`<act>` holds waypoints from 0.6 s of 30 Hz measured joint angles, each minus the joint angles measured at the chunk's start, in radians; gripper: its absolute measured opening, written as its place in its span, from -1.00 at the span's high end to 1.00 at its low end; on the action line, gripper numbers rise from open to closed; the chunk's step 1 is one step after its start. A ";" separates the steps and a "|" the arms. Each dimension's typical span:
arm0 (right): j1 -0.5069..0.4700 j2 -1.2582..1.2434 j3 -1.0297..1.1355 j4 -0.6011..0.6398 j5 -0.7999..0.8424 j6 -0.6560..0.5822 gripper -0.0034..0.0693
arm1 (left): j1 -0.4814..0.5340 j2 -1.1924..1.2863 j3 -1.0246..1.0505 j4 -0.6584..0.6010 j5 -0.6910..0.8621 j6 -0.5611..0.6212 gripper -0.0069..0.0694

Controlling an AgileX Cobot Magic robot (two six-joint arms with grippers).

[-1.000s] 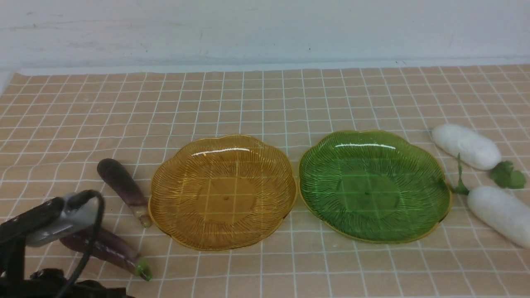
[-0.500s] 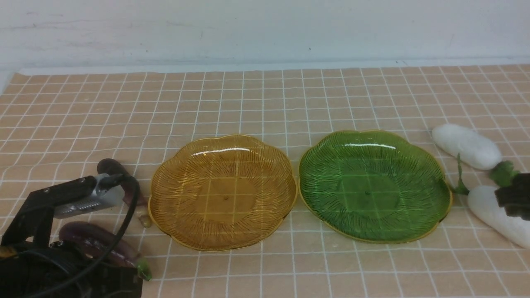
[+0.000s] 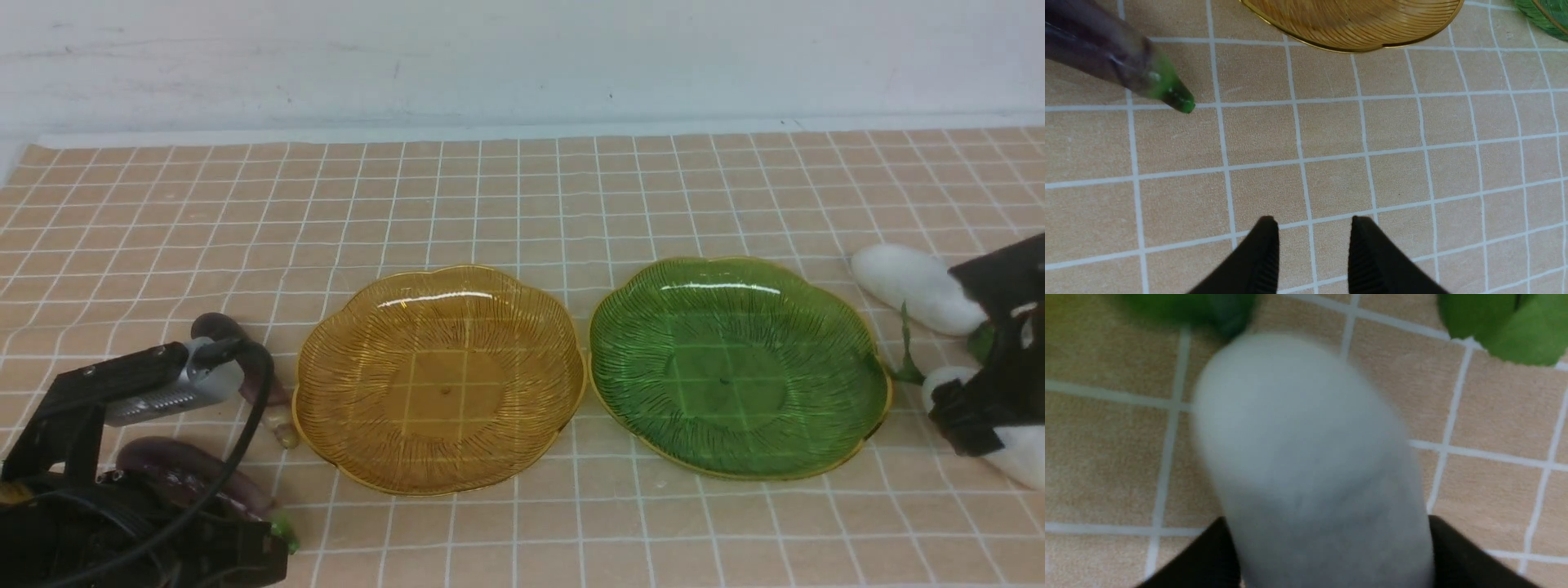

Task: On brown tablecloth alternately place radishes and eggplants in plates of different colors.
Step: 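Place the white radish on the plate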

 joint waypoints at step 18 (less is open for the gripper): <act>0.071 -0.134 -0.239 0.633 0.088 -0.207 -0.40 | 0.000 0.000 -0.001 0.009 -0.009 0.036 0.21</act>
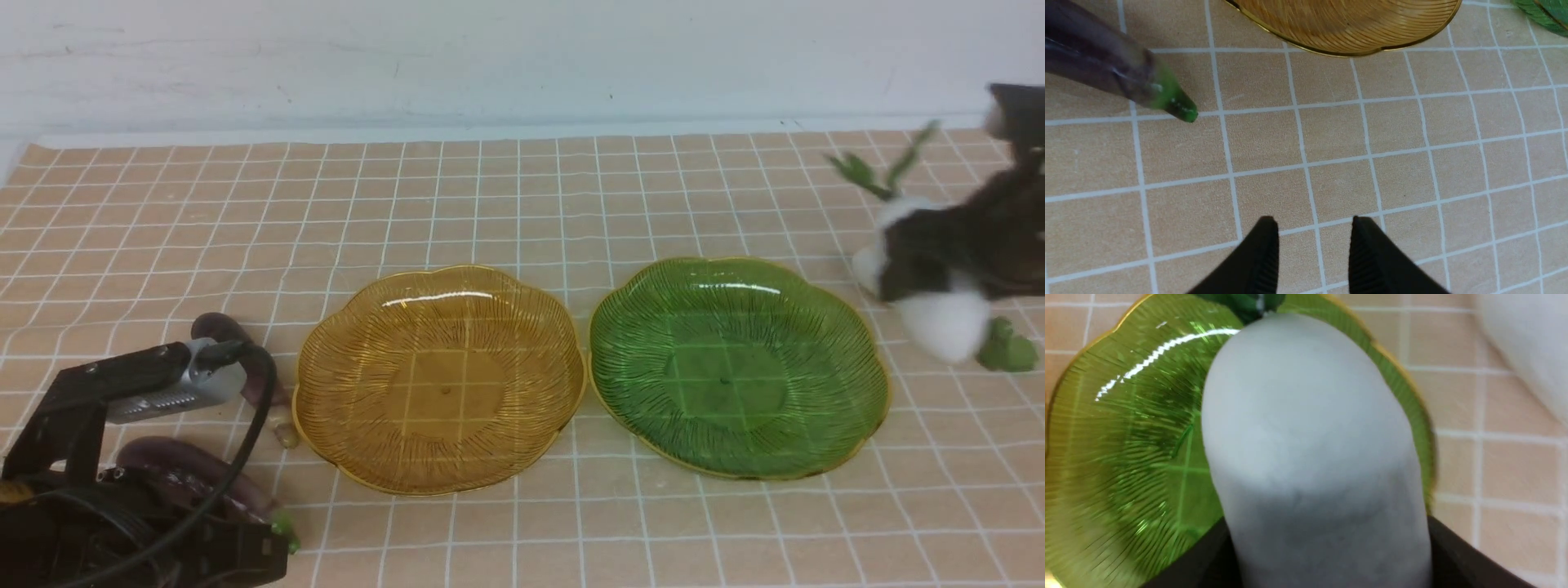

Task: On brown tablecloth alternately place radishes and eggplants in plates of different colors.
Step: 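Place the white radish on the plate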

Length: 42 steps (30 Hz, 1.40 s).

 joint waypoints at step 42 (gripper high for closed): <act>-0.082 0.449 -0.241 -0.591 -0.219 0.077 -0.75 | 0.000 0.000 0.000 0.016 -0.017 0.005 0.21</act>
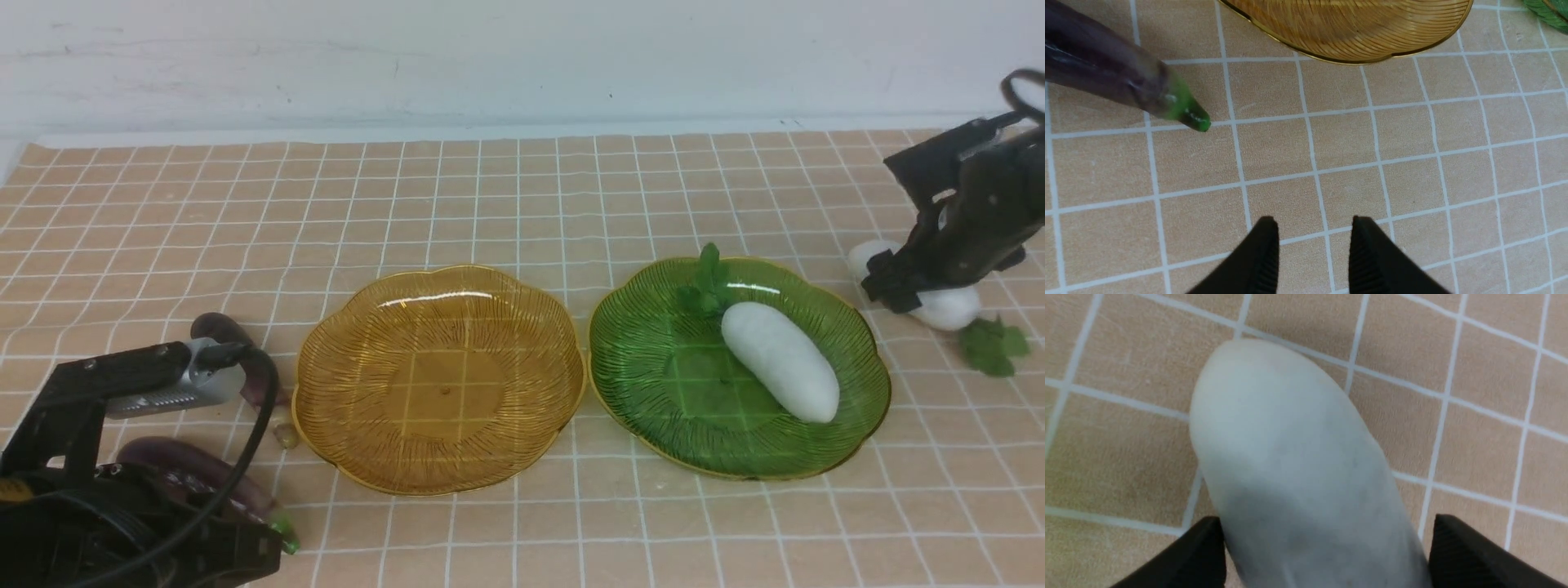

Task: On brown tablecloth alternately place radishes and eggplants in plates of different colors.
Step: 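Place the white radish on the plate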

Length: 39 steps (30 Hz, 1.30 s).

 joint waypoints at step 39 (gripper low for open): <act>0.306 -0.058 -0.148 0.510 0.616 -0.068 -0.95 | 0.074 0.000 -0.084 0.158 0.002 -0.209 0.19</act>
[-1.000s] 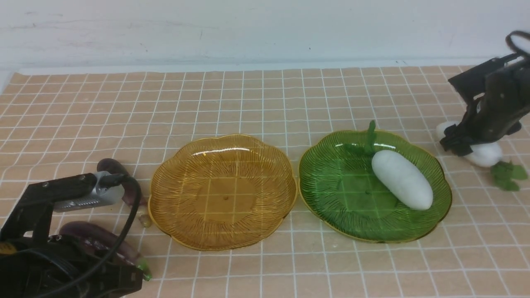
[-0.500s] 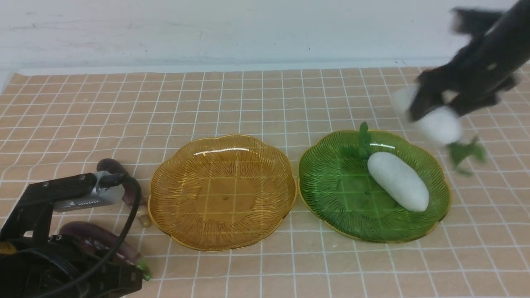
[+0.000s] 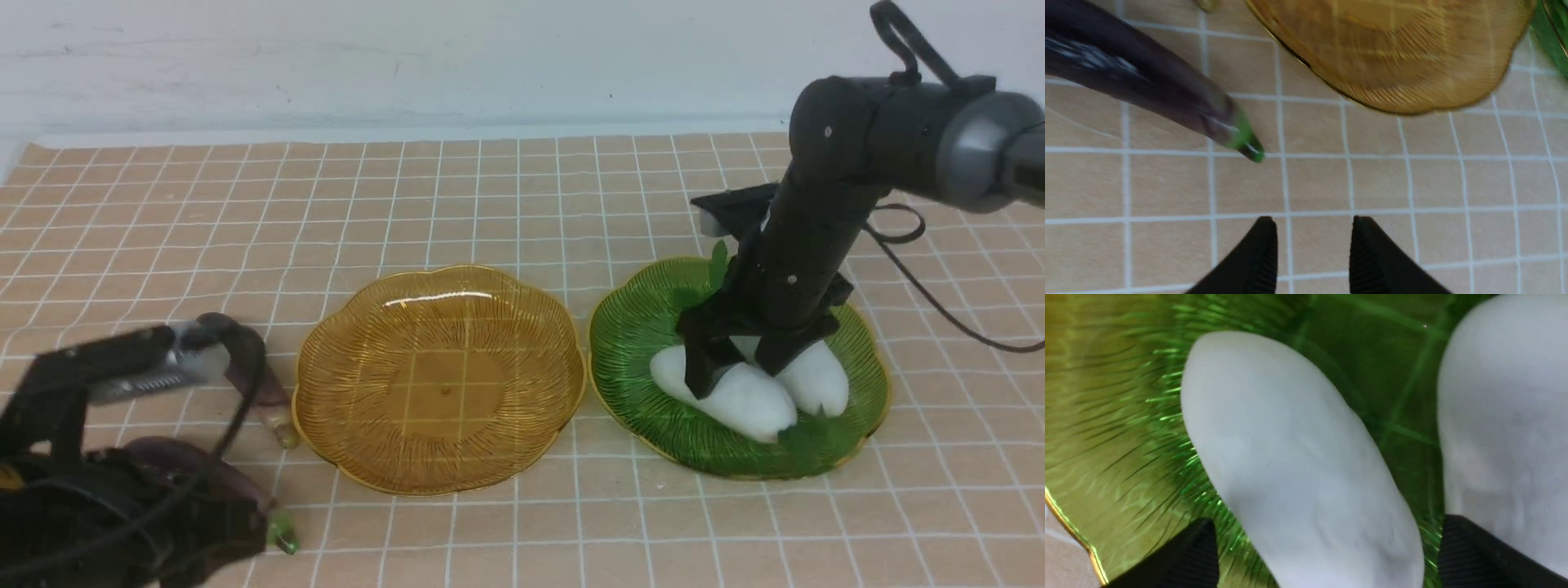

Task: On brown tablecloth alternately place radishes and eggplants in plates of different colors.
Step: 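Place the white radish on the plate, then pick up the eggplant and place it in the yellow plate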

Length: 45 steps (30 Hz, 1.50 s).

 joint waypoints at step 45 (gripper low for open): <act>0.000 -0.841 0.379 0.067 0.033 0.004 -0.72 | 0.184 0.878 -0.550 -0.213 -0.101 0.161 0.24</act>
